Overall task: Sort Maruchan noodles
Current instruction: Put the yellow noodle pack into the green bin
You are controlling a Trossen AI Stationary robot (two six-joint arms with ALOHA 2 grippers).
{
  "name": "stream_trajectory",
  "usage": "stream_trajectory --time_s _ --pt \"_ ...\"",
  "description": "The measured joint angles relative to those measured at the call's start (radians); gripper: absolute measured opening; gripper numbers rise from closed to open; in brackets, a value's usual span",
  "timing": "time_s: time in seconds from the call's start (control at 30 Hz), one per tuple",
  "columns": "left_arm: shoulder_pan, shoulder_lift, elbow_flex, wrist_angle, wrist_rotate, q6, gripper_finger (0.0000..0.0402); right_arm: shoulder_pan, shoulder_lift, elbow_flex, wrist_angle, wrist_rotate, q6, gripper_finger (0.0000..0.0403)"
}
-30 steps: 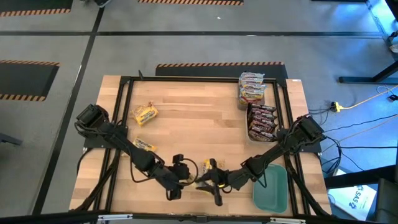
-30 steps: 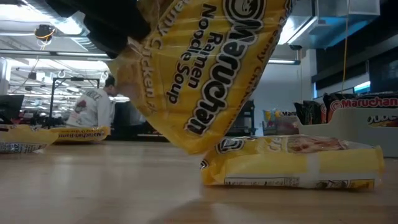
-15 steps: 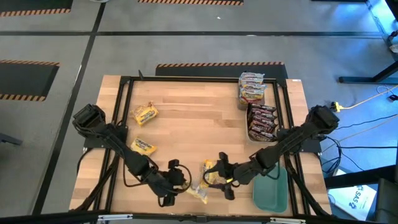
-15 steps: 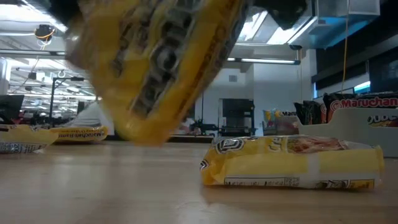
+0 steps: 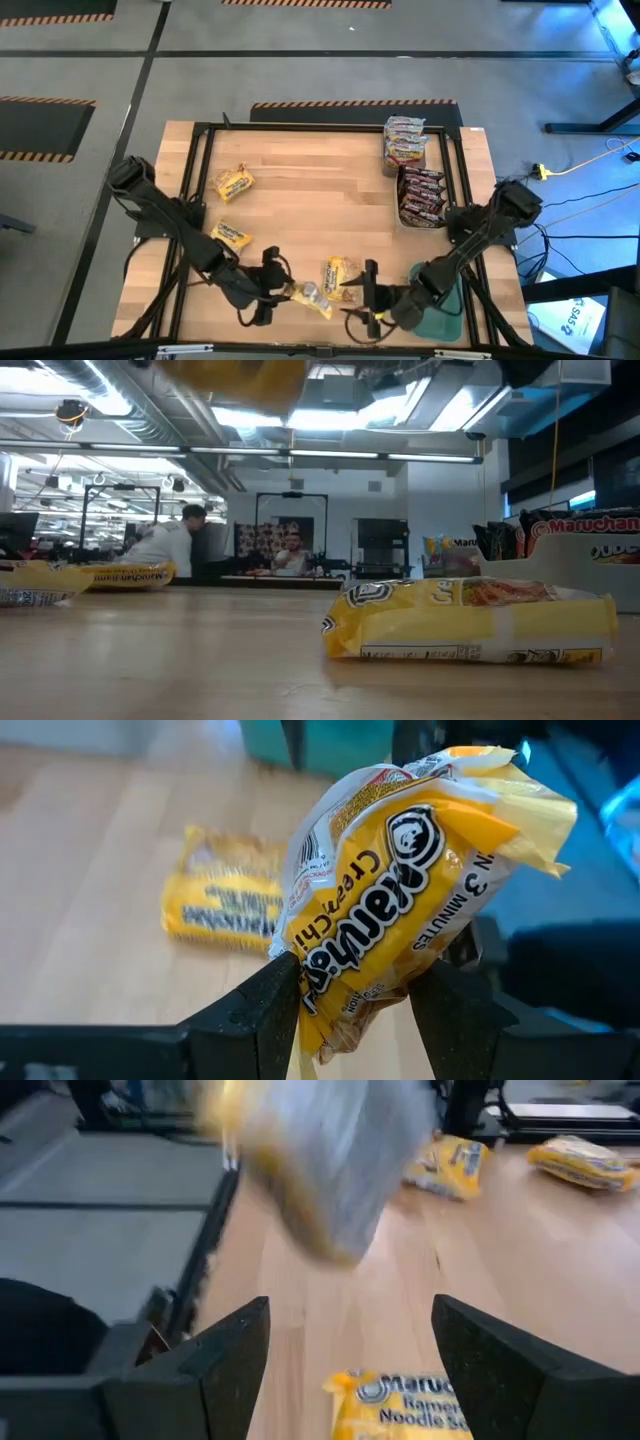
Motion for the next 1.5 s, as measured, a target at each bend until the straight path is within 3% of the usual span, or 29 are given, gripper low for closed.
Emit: stream_trajectory --time_s 0.2,0.33,0.47,0.63,0.8,1.03,1.17,1.37,1.5 --pt "-0.015 -0.068 0.0 0.01 -0.101 0.004 0.0171 0.009 0.081 -0.002 0.144 0.065 -0.081 0.0264" --pt "-0.015 -0.078 0.001 0.043 -0.114 0.004 0.0171 -0.004 0.1 -0.001 0.324 0.101 -0.229 0.0264" --pt "-0.015 -0.077 0.0 0.075 -0.12 -0.003 0.0171 -0.005 0.08 -0.001 0.399 0.168 -0.351 0.0264" --pt "-0.012 -0.077 0.0 0.105 -0.2 -0.015 0.0171 -0.022 0.083 -0.001 0.509 0.093 -0.402 0.0264" --pt "0.02 -0.077 0.0 0.141 -0.2 0.0 0.0171 -0.075 0.088 -0.001 0.541 0.098 -0.401 0.0264" --pt "0.036 -0.077 0.0 0.148 -0.197 0.006 0.0171 -0.145 0.088 -0.002 0.577 -0.021 -0.379 0.0263" --pt "0.036 -0.077 0.0 0.156 -0.202 0.022 0.0172 -0.152 0.088 -0.001 0.592 -0.035 -0.398 0.0226" --pt "0.036 -0.077 0.0 0.149 -0.19 0.058 0.0184 -0.151 0.088 -0.001 0.582 -0.024 -0.411 0.0108" --pt "0.036 -0.082 0.0 0.143 -0.166 0.059 0.0213 -0.151 0.088 -0.001 0.581 -0.01 -0.412 0.0097"
